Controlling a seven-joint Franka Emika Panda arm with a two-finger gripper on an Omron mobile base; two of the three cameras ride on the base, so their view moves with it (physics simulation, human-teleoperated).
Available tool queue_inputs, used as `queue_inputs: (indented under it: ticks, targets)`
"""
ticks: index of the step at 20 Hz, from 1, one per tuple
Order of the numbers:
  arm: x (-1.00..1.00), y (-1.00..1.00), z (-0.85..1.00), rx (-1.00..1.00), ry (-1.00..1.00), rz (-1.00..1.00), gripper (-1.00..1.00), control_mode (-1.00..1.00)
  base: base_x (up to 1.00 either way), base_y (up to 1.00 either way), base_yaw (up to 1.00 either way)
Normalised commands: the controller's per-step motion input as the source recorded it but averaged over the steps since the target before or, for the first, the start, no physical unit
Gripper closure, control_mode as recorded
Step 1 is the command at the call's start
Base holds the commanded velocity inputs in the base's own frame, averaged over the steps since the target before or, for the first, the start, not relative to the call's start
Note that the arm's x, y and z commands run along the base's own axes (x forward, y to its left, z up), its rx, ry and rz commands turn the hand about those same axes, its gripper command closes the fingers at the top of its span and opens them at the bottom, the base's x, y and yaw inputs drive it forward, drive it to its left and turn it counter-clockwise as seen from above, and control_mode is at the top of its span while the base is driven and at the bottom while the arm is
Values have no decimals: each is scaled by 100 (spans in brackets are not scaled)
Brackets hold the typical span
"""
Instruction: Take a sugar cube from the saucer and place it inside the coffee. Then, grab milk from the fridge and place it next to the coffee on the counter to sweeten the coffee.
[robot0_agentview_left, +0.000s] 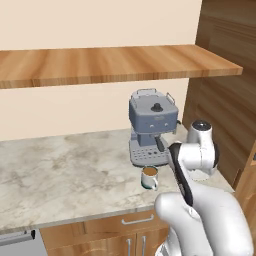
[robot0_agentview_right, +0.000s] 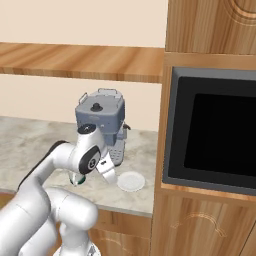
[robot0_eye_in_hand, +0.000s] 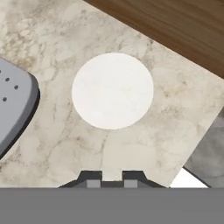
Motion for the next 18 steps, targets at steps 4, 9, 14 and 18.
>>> queue_inputs:
  ticks: [4,9,14,18]
  targets:
    - [-25,56,45,4,-3,0,100,-100,0,0,0]
    - [-6,56,51,1,-1,0,100,-100,0,0,0]
    - [0,59,12,0,0,0,100,-100,0,0,0]
    - [14,50,0,0,0,0,100,-100,0,0,0]
